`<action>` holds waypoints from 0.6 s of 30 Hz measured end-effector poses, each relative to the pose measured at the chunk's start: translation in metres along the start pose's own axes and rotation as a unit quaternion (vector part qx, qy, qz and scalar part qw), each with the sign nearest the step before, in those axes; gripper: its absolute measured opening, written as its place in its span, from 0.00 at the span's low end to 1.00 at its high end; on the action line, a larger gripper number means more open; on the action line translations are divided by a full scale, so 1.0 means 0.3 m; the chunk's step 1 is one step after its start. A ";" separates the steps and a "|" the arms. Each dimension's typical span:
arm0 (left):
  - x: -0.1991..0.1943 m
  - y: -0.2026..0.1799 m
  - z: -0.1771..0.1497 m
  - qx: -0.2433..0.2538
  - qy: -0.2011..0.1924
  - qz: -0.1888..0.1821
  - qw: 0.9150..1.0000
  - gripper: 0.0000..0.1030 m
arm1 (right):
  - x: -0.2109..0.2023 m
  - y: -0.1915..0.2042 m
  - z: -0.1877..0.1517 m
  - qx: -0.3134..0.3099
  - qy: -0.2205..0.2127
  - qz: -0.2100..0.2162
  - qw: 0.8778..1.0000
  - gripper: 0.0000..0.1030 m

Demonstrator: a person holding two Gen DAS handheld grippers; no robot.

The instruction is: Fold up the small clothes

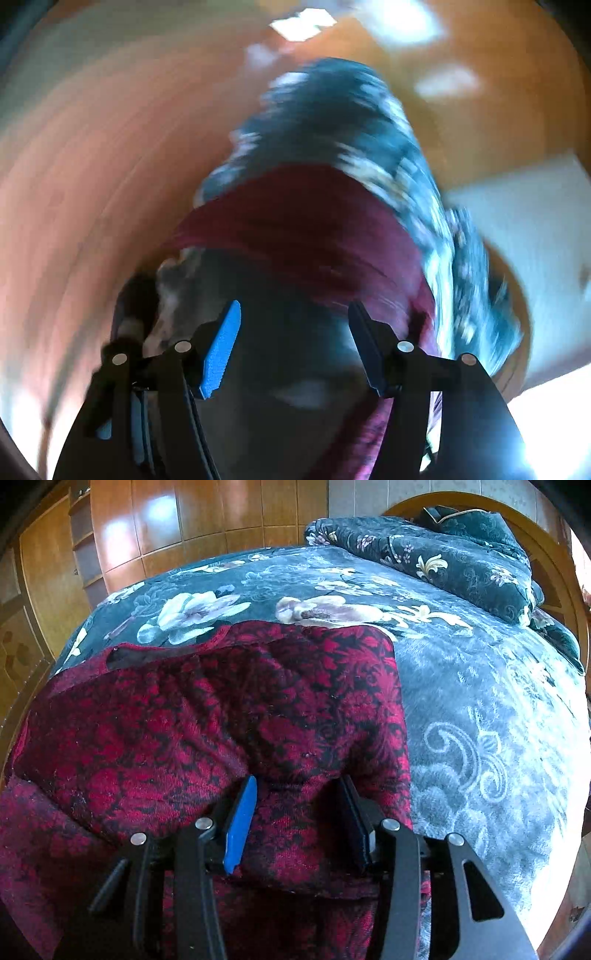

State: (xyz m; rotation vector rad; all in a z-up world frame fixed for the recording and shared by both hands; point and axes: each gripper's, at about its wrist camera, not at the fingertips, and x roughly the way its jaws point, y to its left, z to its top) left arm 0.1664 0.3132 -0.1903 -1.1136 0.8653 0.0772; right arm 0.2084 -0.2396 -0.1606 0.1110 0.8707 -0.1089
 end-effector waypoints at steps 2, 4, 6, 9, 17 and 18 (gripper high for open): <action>0.009 0.114 0.024 -0.065 0.010 -0.017 0.998 0.57 | 0.005 0.006 0.003 -0.003 -0.001 -0.004 1.000 0.44; 0.029 0.200 0.033 -0.118 0.011 -0.029 0.993 0.57 | 0.001 0.005 0.004 -0.005 -0.001 -0.007 1.000 0.45; 0.074 0.245 0.036 -0.158 0.025 -0.050 0.986 0.57 | 0.002 0.006 0.004 -0.006 -0.001 -0.009 1.000 0.45; 0.151 0.297 0.035 -0.239 0.032 -0.100 0.965 0.58 | 0.004 0.008 0.006 -0.008 -0.001 -0.012 1.000 0.45; 0.350 0.343 0.070 -0.381 0.014 -0.139 0.914 0.65 | 0.012 0.032 0.003 -0.023 -0.003 -0.032 0.999 0.45; 0.365 0.351 0.074 -0.390 0.013 -0.133 0.911 0.65 | 0.013 0.032 0.004 -0.023 -0.003 -0.033 0.999 0.45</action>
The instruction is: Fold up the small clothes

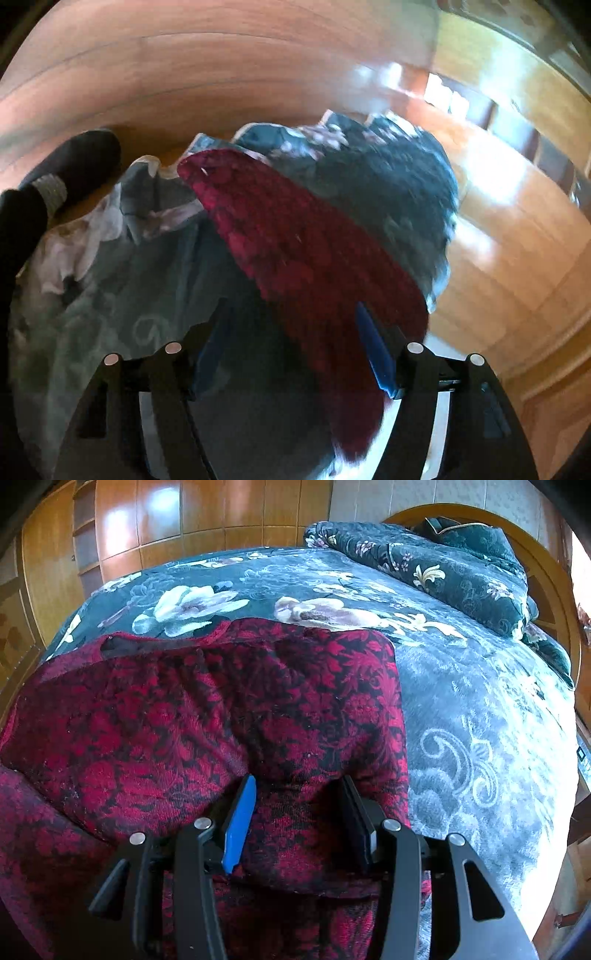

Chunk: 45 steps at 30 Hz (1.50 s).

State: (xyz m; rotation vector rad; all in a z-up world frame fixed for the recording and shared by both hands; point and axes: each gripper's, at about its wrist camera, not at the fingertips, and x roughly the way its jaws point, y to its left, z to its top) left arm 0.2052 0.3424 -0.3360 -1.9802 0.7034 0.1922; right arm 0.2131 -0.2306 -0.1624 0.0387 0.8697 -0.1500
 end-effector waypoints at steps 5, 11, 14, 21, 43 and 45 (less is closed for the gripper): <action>0.054 -0.018 0.025 0.011 -0.009 0.033 0.999 0.23 | 0.003 0.003 -0.001 -0.002 -0.001 -0.003 1.000 0.45; -0.064 -0.191 0.020 0.099 -0.063 0.037 0.992 0.11 | 0.003 0.005 -0.005 0.002 -0.004 0.000 1.000 0.45; -0.173 -0.371 -0.064 0.214 -0.104 0.036 0.971 0.11 | 0.002 0.002 -0.007 0.005 -0.005 0.003 1.000 0.45; -0.242 -0.708 -0.584 0.532 -0.144 0.044 0.833 0.10 | -0.002 -0.015 -0.008 0.015 -0.009 0.014 1.000 0.46; 0.182 -0.153 -1.428 0.830 0.093 0.201 0.513 0.25 | -0.054 -0.113 0.012 0.075 0.009 0.118 0.990 0.58; 0.141 -0.159 -1.405 0.826 0.095 0.197 0.520 0.25 | -0.097 -0.145 -0.003 0.096 0.015 0.136 0.986 0.58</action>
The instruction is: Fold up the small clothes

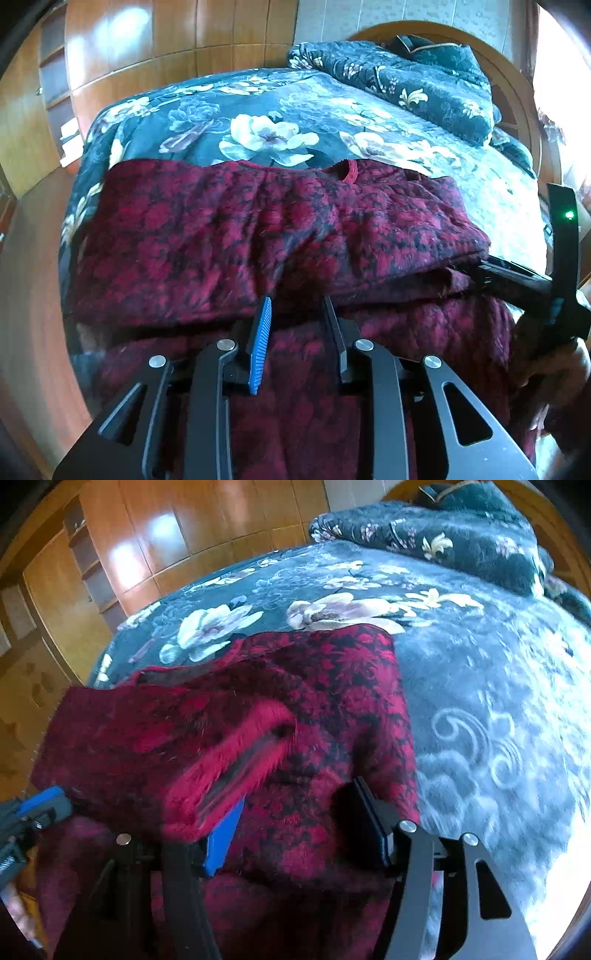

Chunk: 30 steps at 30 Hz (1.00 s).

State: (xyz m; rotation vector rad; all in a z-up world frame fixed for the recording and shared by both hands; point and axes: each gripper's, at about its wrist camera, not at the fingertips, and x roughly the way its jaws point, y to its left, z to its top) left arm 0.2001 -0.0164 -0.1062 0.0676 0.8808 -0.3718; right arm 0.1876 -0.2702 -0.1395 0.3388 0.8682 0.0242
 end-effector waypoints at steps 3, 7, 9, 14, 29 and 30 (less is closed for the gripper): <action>-0.045 0.063 -0.027 -0.025 -0.002 -0.001 1.000 0.25 | -0.097 -0.047 -0.030 0.032 -0.006 0.021 0.999 0.57; -0.093 0.179 -0.077 -0.086 0.001 -0.003 0.996 0.25 | -0.212 -0.096 -0.036 0.087 -0.034 0.067 0.993 0.54; -0.110 0.237 -0.108 -0.121 0.004 -0.003 0.993 0.25 | -0.213 -0.092 -0.013 0.109 -0.030 0.110 0.987 0.54; -0.148 0.291 -0.154 -0.158 0.004 0.001 0.987 0.25 | -0.042 0.034 0.053 0.090 0.031 0.096 0.991 0.54; -0.161 0.516 -0.009 -0.247 -0.039 -0.004 0.968 0.62 | -0.059 -0.028 0.193 0.028 0.006 0.007 1.000 0.08; -0.148 0.533 0.018 -0.257 -0.040 -0.009 0.965 0.62 | -0.042 -0.041 0.183 0.032 0.012 0.004 0.999 0.08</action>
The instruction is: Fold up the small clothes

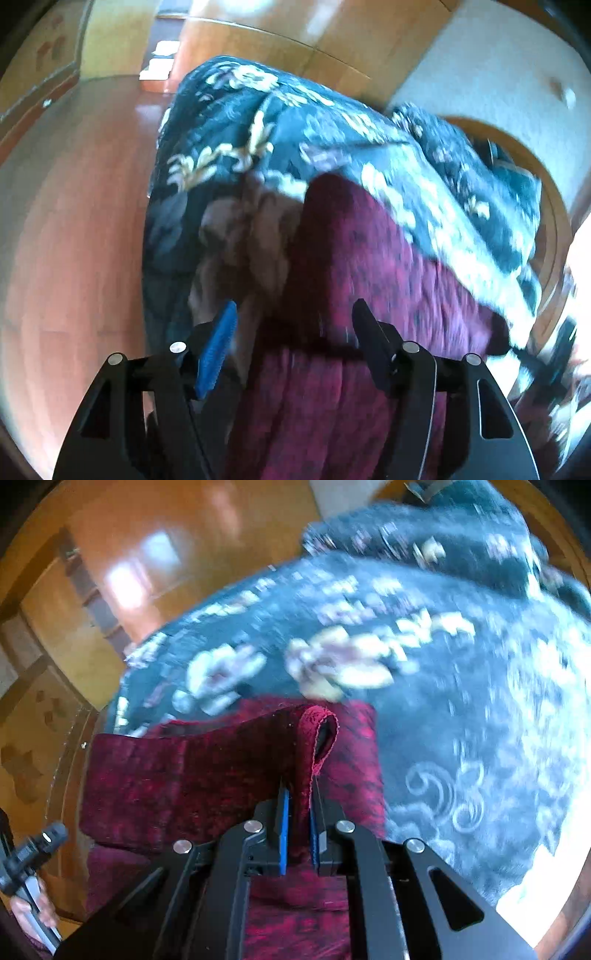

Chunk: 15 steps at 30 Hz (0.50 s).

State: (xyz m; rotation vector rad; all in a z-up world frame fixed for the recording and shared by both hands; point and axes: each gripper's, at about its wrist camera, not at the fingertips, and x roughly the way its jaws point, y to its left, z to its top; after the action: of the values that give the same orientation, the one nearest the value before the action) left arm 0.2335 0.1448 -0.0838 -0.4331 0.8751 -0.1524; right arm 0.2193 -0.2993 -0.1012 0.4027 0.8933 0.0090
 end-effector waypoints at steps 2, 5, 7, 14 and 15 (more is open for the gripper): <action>0.049 0.008 0.065 -0.020 0.008 -0.018 1.000 0.65 | 0.029 -0.024 -0.027 0.007 0.009 -0.002 1.000 0.08; 0.134 0.014 0.142 -0.043 0.022 -0.031 0.998 0.65 | 0.030 -0.049 -0.047 0.016 0.007 0.006 1.000 0.08; 0.206 0.014 0.182 -0.056 0.042 -0.042 0.997 0.65 | 0.033 -0.058 -0.047 0.018 0.006 0.012 1.000 0.08; 0.297 -0.021 0.193 -0.067 0.042 -0.058 0.995 0.19 | -0.021 -0.018 -0.035 -0.025 -0.023 0.008 0.999 0.07; 0.289 -0.037 0.177 -0.051 0.030 -0.035 0.998 0.19 | -0.036 -0.007 -0.036 -0.036 -0.032 0.003 0.999 0.07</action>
State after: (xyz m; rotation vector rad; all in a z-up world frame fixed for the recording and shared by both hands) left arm 0.3303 0.1246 -0.1108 -0.5570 0.9298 -0.1875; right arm 0.2039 -0.2995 -0.0999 0.3369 0.8269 0.0342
